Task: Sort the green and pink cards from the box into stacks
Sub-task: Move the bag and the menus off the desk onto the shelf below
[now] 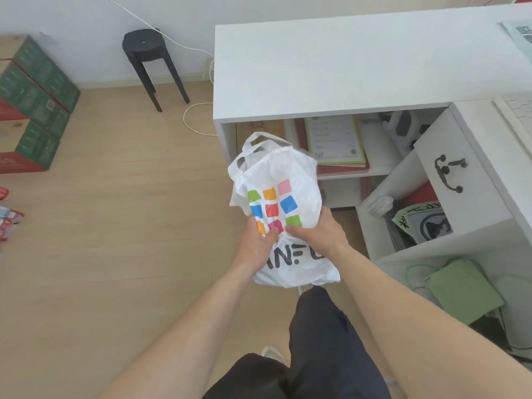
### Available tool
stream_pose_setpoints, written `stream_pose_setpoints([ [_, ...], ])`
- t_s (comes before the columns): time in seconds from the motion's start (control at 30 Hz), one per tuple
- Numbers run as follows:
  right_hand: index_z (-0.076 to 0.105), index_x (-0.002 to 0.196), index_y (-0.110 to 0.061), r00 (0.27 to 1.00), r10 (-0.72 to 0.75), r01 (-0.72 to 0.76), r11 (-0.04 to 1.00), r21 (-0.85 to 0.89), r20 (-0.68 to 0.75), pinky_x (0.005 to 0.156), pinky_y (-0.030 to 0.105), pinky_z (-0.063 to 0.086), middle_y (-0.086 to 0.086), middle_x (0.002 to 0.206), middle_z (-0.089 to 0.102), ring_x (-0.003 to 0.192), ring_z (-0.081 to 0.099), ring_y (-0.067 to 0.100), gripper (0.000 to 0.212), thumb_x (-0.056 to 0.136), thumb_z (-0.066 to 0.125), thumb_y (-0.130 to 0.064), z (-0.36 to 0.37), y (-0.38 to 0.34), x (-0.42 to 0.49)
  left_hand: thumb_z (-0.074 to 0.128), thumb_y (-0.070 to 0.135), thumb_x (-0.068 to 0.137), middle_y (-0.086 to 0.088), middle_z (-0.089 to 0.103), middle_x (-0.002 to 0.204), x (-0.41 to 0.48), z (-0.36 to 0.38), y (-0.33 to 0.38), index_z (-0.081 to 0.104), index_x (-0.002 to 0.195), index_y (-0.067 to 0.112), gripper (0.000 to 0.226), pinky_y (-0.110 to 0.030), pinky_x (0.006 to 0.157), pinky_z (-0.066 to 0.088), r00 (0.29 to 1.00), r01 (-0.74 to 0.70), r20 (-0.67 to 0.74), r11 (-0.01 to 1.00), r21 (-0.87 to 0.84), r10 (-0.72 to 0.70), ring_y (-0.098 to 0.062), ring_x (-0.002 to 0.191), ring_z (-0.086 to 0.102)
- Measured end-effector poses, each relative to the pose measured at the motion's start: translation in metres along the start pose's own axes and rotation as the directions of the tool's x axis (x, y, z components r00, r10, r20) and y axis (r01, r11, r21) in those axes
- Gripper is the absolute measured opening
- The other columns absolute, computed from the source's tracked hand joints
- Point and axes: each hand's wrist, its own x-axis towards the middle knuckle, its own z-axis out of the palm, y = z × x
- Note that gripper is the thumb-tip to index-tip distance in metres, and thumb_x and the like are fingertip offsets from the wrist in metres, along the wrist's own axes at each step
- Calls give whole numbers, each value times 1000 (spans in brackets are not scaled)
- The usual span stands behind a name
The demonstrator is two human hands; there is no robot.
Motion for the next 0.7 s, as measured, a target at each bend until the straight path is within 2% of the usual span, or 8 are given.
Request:
stream_pose_setpoints([
  [0.2,44,136,-23,999,-33,33,999,10,-40,95,43,52,-6,129,62,117,61,22,91,64,84,-61,9,1,135,59,37,95,14,67,114,132,29,-19,47,124,32,32,-45,96,51,998,-36,-57,999,-4,35,-15,105,64],
  [0.37,54,127,-31,995,-71,77,993,89,-74,95,38,53,-16,114,68,108,65,13,84,57,83,-67,24,6,253,59,46,94,8,69,110,250,55,-34,48,122,28,35,-44,92,52,984,-91,-149,994,66,100,-20,103,64],
  [0.47,58,123,-32,988,-123,134,984,120,-97,93,36,54,-15,110,70,104,67,11,83,53,81,-71,34,-2,314,57,55,92,6,69,109,308,60,-32,48,124,27,43,-41,90,51,963,-119,-232,989,86,136,-23,102,64],
  [0.6,56,126,-25,975,-193,205,972,116,-106,89,34,53,-12,112,68,103,65,13,79,63,80,-66,41,-32,370,57,57,92,5,65,103,367,46,-25,47,127,24,49,-36,87,50,934,-116,-320,983,142,157,-24,99,62],
  [0.7,48,134,-22,975,-188,197,978,68,-120,93,40,53,0,123,65,106,65,24,79,73,67,-68,42,-51,396,52,65,91,1,66,116,400,33,-15,42,138,23,64,-38,92,51,926,-81,-334,957,277,175,-28,109,62],
])
